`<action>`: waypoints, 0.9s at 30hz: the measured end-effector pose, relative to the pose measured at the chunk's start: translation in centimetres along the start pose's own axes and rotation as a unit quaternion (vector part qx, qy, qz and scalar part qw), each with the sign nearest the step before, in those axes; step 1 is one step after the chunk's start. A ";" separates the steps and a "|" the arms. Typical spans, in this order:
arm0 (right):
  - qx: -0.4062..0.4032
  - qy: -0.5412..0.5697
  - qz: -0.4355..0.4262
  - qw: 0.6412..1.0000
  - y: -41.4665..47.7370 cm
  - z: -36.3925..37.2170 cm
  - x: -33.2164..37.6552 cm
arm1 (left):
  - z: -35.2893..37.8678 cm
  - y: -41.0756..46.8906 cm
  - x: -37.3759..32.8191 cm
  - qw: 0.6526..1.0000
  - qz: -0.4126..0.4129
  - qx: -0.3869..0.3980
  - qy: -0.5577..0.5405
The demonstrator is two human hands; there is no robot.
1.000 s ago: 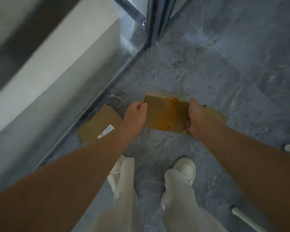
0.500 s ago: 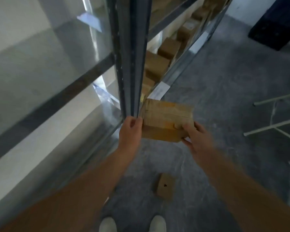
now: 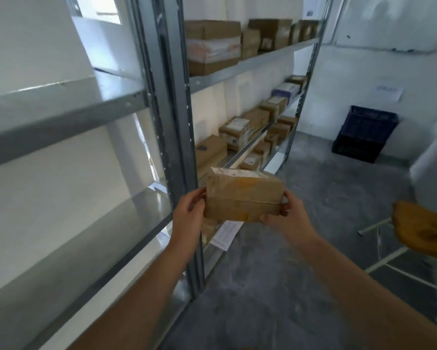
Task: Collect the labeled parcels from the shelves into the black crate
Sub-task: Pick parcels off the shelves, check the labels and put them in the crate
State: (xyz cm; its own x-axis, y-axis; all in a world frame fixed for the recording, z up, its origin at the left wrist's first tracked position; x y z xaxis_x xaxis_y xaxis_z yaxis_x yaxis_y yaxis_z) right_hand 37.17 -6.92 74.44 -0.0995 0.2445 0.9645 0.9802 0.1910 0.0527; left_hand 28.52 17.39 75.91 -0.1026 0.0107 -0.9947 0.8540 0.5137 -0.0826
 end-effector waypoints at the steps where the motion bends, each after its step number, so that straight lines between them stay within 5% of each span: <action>1: 0.004 0.004 -0.020 1.000 0.4 -0.4 1.3 | -0.4 -0.2 -0.8 1.000 0.003 -0.002 0.000; 11: 0.101 0.084 -0.121 0.984 0.4 2.6 10.0 | -5.8 -3.6 -3.7 0.998 0.022 -0.020 -0.051; 20: 0.193 0.137 -0.052 0.970 -0.8 6.7 7.8 | -9.2 -6.6 -1.6 0.997 0.019 -0.065 -0.044; 24: 0.226 0.142 -0.037 0.963 -1.9 7.9 7.0 | -9.3 -7.9 -0.3 0.997 0.017 0.003 -0.073; 27: 0.238 0.199 0.021 0.951 -3.2 8.9 6.9 | -10.6 -8.9 0.4 0.998 0.008 -0.019 -0.056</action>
State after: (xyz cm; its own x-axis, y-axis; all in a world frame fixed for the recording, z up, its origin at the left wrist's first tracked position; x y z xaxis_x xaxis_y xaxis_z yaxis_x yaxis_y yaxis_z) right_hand 31.79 2.66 78.66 0.1031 -0.0986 0.9898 0.7843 0.6201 -0.0200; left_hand 15.48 21.91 76.86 -0.0297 -0.0763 -0.9966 0.8344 0.5471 -0.0668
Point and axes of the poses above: each hand's wrist, its own y-axis towards the middle knuckle, its own z-axis out of the palm, x = y × z, the point moved 9 cm from there along y, towards the middle knuckle, and after that the axes turned 6 degrees about -z, right-handed, at the moved point
